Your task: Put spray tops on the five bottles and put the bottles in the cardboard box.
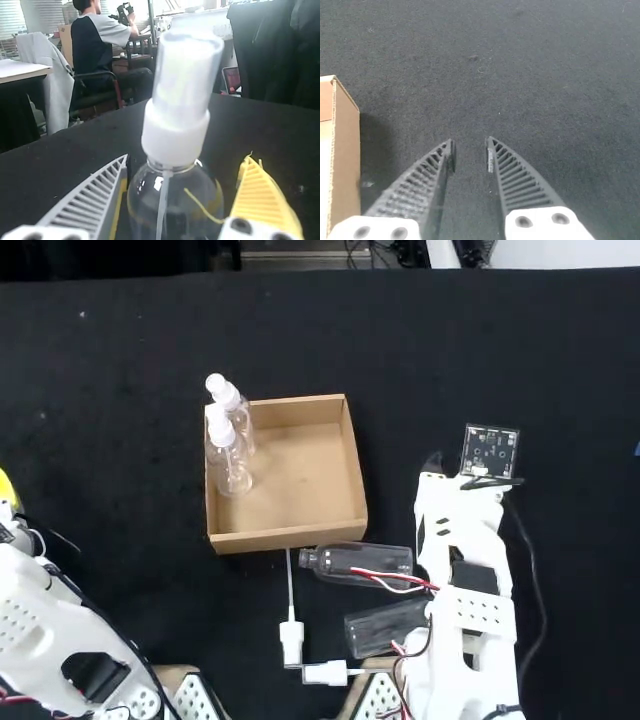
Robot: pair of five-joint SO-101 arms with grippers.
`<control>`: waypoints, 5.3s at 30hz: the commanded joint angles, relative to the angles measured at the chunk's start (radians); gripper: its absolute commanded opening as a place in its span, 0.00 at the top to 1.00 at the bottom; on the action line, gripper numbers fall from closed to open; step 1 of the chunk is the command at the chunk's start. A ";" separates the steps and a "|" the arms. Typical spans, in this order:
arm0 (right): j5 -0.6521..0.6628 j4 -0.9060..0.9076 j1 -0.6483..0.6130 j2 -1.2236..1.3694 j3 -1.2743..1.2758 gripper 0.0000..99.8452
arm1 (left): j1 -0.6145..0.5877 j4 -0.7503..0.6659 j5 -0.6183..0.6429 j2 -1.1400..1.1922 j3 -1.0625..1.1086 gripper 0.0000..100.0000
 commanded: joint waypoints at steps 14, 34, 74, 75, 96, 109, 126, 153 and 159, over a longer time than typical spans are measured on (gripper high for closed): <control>-0.003 -0.032 -0.017 0.008 -0.004 0.91 | -0.002 0.031 -0.008 -0.038 -0.021 0.94; -0.003 -0.032 -0.017 0.008 -0.004 0.91 | 0.033 0.017 -0.003 -0.135 0.054 0.94; -0.003 -0.032 -0.018 0.008 -0.004 0.91 | 0.556 1.553 0.166 -2.027 0.479 0.94; -0.003 -0.032 -0.018 0.008 -0.004 0.91 | 0.572 1.603 0.166 -2.074 0.478 0.94; -0.003 -0.034 -0.021 0.008 -0.007 0.91 | 0.931 1.814 0.167 -2.176 0.440 0.94; -0.003 -0.034 -0.021 0.008 -0.007 0.91 | 1.086 1.818 0.164 -2.176 0.450 0.94; -0.003 -0.034 -0.021 0.008 -0.007 0.91 | 1.110 1.821 0.160 -2.174 0.472 0.94; -0.003 -0.034 -0.017 0.007 -0.005 0.91 | 1.173 1.889 0.141 -2.173 0.472 0.94; -0.003 -0.034 -0.017 0.007 -0.005 0.91 | 1.173 1.847 0.072 -2.173 0.472 0.94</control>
